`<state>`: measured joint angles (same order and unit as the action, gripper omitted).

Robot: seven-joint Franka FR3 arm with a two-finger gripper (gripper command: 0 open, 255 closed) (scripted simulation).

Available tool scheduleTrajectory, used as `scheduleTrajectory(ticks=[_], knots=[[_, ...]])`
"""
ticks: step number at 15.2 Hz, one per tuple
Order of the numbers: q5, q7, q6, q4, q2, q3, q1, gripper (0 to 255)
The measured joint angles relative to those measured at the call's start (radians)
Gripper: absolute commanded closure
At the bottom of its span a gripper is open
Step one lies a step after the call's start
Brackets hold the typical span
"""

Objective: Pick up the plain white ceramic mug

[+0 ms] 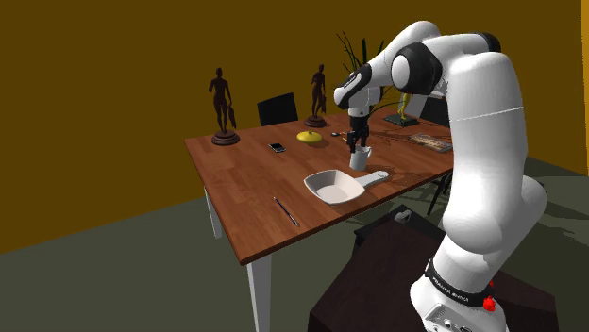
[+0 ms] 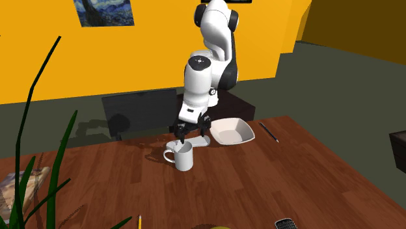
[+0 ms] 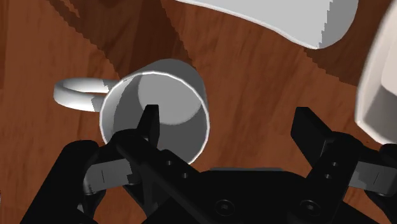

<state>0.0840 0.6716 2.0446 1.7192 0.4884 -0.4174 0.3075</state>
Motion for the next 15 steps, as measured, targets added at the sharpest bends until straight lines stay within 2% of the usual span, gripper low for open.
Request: scheduleTrajectory(ticks=[2, 9, 10, 15], knots=[[0.011, 0.009, -0.002, -0.039, 0.037, 0.003, 0.015, 0], [0.03, 0.016, 0.06, -0.029, 0.091, 0.015, 0.028, 0], [0.031, 0.017, 0.064, -0.028, 0.094, 0.015, 0.029, 255], [0.032, 0.018, 0.068, -0.027, 0.097, 0.016, 0.029, 255]])
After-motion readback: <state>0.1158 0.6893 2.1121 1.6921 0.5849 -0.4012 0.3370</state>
